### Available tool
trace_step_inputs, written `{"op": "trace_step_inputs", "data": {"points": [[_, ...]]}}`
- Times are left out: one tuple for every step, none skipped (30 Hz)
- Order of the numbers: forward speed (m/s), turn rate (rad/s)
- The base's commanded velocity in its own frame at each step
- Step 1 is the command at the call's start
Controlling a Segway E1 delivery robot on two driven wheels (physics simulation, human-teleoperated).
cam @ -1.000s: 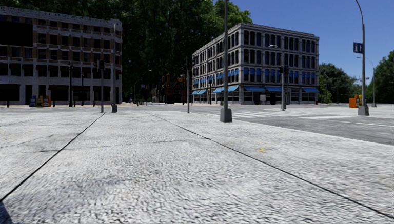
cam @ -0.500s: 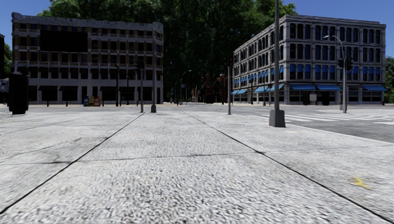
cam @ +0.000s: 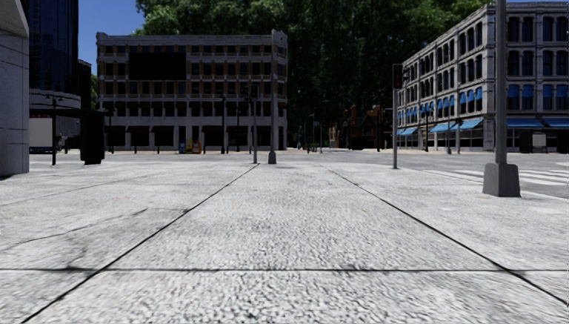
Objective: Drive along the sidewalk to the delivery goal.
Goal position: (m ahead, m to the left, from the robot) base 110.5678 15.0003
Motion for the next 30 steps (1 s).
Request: {"op": "trace_step_inputs", "data": {"points": [[2.0, 0.5], [2.0, 0.5], [2.0, 0.5], [2.0, 0.5], [2.0, 0.5], [2.0, 0.5], [2.0, 0.5], [2.0, 0.5], [2.0, 0.5], [2.0, 0.5], [2.0, 0.5], [2.0, 0.5], [2.0, 0.5], [2.0, 0.5], [2.0, 0.5], [2.0, 0.5], [2.0, 0.5], [2.0, 0.5], [2.0, 0.5], [2.0, 0.5], [2.0, 0.5], [2.0, 0.5], [2.0, 0.5], [2.0, 0.5], [2.0, 0.5], [2.0, 0.5], [2.0, 0.5], [2.0, 0.5], [2.0, 0.5], [2.0, 0.5]]}}
